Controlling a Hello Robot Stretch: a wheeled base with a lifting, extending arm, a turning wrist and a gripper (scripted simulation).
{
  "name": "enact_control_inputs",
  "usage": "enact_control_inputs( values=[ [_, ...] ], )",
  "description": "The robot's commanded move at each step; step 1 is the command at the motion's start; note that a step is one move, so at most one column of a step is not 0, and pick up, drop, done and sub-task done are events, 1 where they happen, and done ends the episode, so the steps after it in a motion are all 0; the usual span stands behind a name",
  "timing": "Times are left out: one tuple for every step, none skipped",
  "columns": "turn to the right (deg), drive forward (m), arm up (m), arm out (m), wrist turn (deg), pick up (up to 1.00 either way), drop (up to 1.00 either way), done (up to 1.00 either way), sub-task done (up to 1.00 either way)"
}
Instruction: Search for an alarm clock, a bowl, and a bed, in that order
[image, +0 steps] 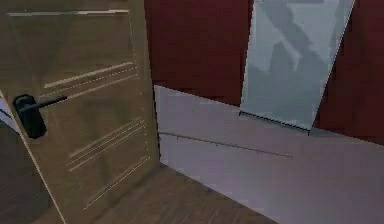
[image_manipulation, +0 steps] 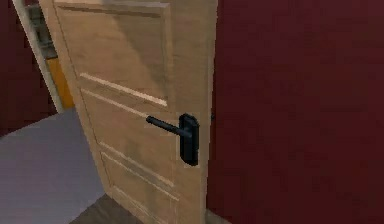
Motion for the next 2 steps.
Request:
enact_control_inputs(
  values=[
    [0.0, 1.00, 0.00, 0.00, 0.0, 0.00, 0.00, 0.00, 0.00],
    [3.0, 0.00, 0.00, 0.00, 0.0, 0.00, 0.00, 0.00, 0.00]
  ],
)
